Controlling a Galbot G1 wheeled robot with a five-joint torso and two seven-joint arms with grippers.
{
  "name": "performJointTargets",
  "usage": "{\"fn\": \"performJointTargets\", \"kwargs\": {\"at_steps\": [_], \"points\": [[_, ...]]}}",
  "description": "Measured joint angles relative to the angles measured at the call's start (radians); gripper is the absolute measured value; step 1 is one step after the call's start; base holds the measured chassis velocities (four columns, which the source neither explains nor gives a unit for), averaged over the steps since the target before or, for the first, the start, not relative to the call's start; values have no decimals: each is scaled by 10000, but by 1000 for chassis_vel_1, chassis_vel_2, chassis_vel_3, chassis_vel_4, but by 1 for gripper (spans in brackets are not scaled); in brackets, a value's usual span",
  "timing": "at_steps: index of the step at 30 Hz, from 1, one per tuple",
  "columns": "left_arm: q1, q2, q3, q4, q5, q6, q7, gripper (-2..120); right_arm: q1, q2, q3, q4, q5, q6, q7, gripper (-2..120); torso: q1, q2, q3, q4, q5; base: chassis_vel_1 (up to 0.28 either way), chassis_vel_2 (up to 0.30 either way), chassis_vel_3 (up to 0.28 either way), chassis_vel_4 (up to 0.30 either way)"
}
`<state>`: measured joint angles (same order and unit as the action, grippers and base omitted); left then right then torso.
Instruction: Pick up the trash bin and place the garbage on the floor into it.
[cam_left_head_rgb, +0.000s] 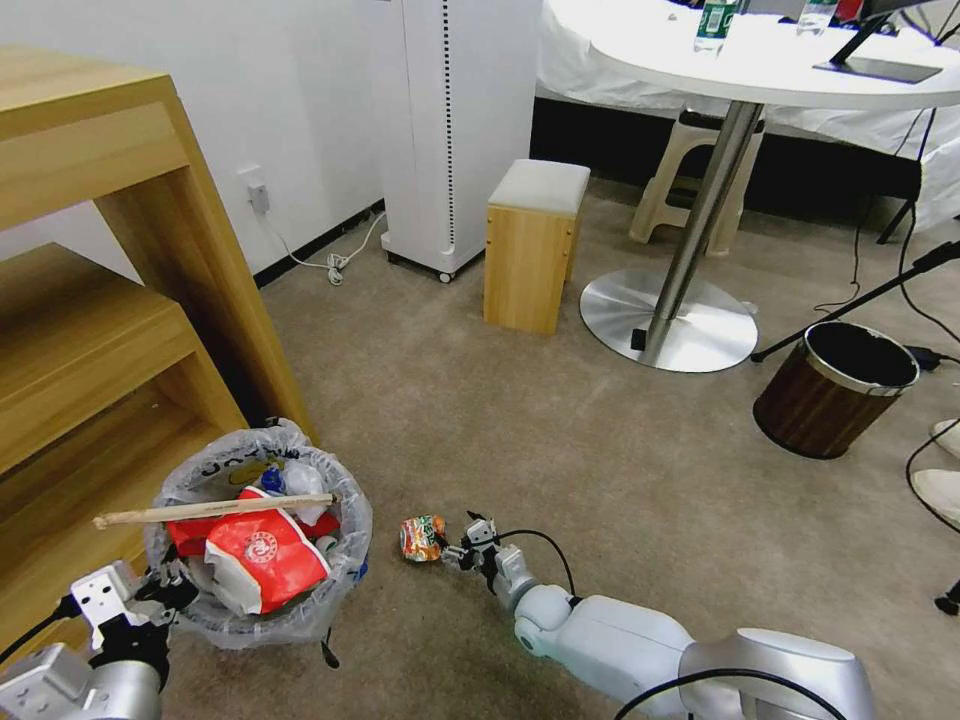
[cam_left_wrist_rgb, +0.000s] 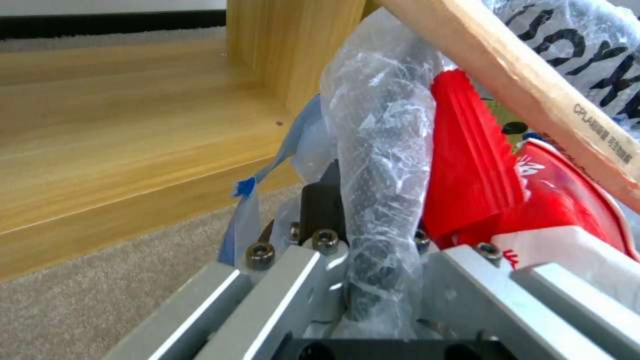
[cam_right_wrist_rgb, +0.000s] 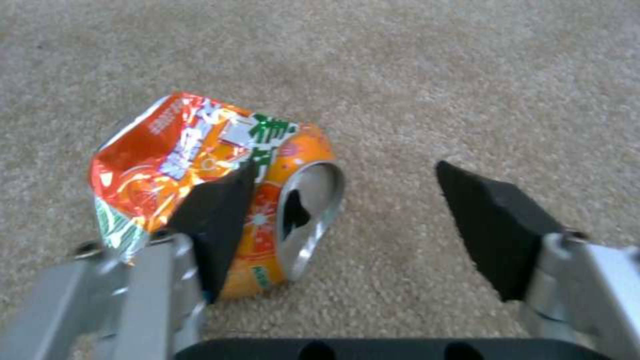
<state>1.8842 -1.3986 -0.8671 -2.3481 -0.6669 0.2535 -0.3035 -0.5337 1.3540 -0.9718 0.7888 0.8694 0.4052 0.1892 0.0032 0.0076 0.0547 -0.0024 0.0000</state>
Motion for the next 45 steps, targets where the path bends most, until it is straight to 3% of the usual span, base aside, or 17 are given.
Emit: {"fn": "performJointTargets", "kwargs": {"at_steps": [6,17,27,31,34,35,38,39,45], "points": [[101,-84,9,-176,20,-13,7,1,-6,98,-69,-110,-92,71,-89,41,0,0,0,0,0,0,0,0,0],[177,-208,66,-304,76,-24,15,1,-14,146,-91,-176,-224,169,-183,9,0,1,0,0,0,0,0,0,0],[136,-240,152,-182,227,-38,28,1,-163,-197,229,162,-503,435,-345,8,0,0,0,-1,0,0,0,0,0],[115,-168,127,-57,226,-38,29,1,-135,-596,514,918,-636,509,-349,8,0,0,0,0,0,0,0,0,0],[60,-93,131,76,203,-24,28,1,-57,-1551,941,2081,-831,746,-559,8,0,1,0,3,0,0,0,0,0],[60,-93,131,76,203,-24,28,1,-57,-1551,941,2081,-831,746,-559,8,0,1,0,3,0,0,0,0,0],[-19,-11,229,194,197,48,21,1,-76,-2978,1740,3548,-1284,1294,-1214,8,0,0,1,-8,-3,0,0,0,0],[-19,-11,229,194,197,48,21,1,-76,-2978,1740,3548,-1284,1294,-1214,8,0,0,1,-8,-3,0,0,0,0],[32,285,367,272,186,175,-21,1,111,-4722,2940,6579,-1021,1849,-2493,8,0,0,0,0,1,0,0,0,0]]}}
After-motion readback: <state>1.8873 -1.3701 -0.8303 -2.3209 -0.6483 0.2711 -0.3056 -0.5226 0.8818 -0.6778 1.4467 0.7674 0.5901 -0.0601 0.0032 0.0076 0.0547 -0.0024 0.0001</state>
